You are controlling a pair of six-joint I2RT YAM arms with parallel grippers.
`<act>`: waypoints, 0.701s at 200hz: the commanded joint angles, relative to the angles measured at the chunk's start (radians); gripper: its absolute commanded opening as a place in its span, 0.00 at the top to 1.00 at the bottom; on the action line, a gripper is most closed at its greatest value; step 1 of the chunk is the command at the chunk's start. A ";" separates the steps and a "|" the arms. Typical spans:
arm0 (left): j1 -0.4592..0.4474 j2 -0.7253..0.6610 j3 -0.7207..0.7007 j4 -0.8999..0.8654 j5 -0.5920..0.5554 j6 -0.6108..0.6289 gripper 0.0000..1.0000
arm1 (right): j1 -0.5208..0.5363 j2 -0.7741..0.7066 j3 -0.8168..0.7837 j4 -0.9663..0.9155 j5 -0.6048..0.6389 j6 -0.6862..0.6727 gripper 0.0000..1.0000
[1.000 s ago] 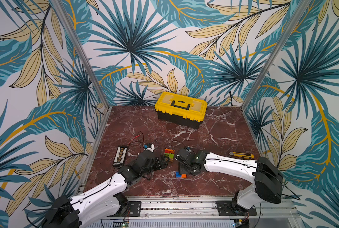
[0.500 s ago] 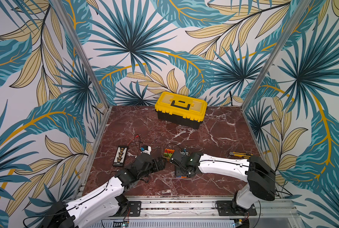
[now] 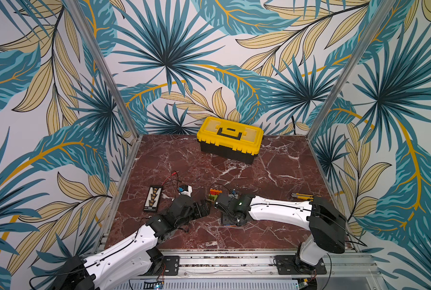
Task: Assemble the number 5 with lego
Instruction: Assemble the lego brick with the lego brick.
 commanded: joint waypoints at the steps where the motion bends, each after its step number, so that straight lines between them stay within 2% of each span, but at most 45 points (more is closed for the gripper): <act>1: 0.004 -0.005 -0.033 0.017 -0.020 0.007 0.00 | 0.007 0.020 0.011 -0.038 0.006 0.014 0.41; 140: 0.004 0.024 -0.030 0.038 -0.018 0.008 0.00 | 0.006 0.066 0.028 -0.043 -0.013 -0.005 0.41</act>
